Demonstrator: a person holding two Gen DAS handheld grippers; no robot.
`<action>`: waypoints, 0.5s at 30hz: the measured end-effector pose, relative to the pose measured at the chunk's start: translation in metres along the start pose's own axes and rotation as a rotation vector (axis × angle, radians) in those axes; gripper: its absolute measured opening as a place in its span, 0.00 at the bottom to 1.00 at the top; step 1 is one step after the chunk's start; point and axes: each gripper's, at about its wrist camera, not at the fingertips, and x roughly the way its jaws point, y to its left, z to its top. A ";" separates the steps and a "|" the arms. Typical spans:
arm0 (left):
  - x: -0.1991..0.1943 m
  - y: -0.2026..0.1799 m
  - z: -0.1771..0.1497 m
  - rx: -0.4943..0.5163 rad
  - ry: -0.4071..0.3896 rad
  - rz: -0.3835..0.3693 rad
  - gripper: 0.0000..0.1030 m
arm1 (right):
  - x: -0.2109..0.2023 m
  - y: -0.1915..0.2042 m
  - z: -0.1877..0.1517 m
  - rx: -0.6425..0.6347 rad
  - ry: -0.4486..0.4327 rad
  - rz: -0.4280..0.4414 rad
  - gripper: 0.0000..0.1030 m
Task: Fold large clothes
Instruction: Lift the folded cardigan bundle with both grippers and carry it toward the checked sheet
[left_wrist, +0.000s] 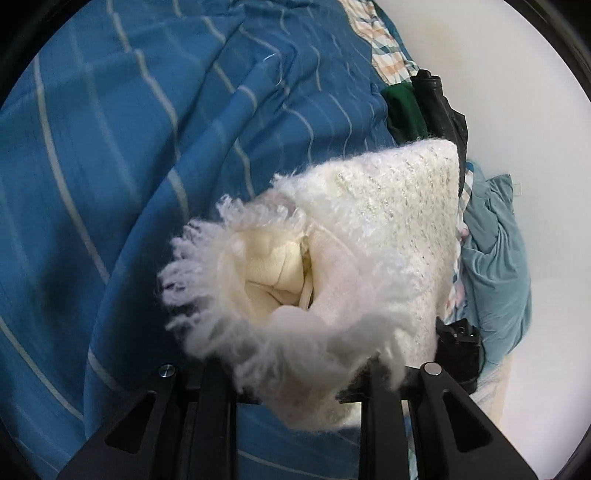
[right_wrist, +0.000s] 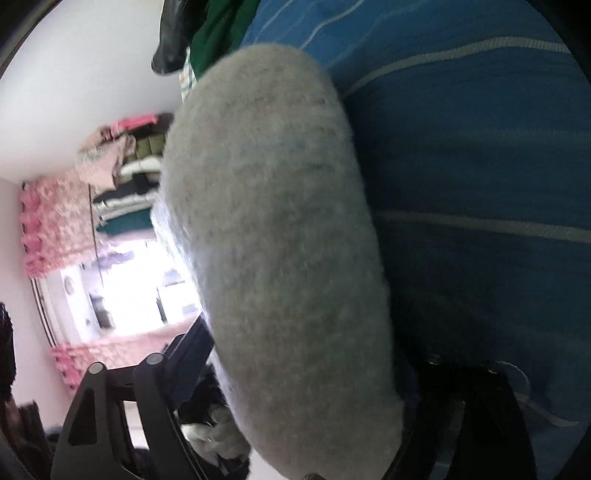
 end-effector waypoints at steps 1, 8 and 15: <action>0.003 0.001 0.003 -0.016 0.002 -0.009 0.24 | 0.005 -0.004 0.002 0.003 0.016 0.009 0.86; 0.002 0.003 0.014 -0.026 -0.034 0.010 0.13 | 0.018 0.009 0.011 -0.076 0.004 -0.012 0.72; -0.047 -0.046 0.050 0.035 -0.106 -0.027 0.08 | 0.011 0.040 0.002 0.042 -0.108 0.157 0.57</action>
